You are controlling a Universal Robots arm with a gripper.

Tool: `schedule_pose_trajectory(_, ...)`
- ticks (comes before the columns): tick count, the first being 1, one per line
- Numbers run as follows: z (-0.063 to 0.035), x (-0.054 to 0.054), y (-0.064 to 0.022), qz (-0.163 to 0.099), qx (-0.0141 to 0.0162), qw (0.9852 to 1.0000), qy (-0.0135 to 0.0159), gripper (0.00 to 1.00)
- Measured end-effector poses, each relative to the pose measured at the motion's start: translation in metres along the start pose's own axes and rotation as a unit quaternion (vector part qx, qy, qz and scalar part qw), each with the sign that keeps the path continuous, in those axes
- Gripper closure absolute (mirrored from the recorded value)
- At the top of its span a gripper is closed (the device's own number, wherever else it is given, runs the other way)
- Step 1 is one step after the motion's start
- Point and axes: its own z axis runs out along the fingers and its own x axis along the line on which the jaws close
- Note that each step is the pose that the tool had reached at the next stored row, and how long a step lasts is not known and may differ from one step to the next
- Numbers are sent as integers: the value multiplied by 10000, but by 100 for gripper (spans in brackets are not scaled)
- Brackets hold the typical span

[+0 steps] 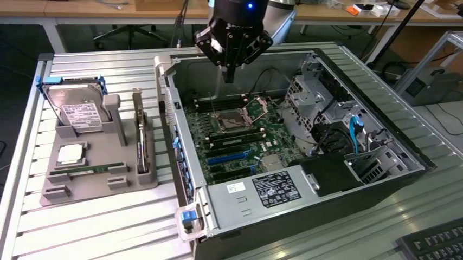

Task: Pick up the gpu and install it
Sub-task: 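Reach for the gpu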

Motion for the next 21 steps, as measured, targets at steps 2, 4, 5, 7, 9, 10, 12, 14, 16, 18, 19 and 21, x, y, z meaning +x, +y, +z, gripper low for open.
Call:
schedule_pose_trajectory(2,0,22,-2,0,0,10000,0,89)
schedule_pose_trajectory(4,-1,40,-3,0,0,10000,0,89)
schedule_pose_trajectory(5,-1,46,-3,0,0,10000,0,89)
schedule_pose_trajectory(7,-1,59,-4,0,0,10000,0,89)
schedule_pose_trajectory(9,-2,71,-5,0,0,10000,0,89)
schedule_pose_trajectory(10,-2,78,-6,0,0,10000,0,89)
schedule_pose_trajectory(12,-2,93,-7,0,0,10000,0,89)
schedule_pose_trajectory(14,-3,107,-8,0,0,10000,0,89)
schedule_pose_trajectory(16,-3,125,-9,0,0,10000,0,89)
schedule_pose_trajectory(18,-4,143,-11,0,0,10000,0,89)
schedule_pose_trajectory(19,-4,151,-11,0,0,10000,0,89)
schedule_pose_trajectory(21,-5,169,-13,0,0,10000,0,89)
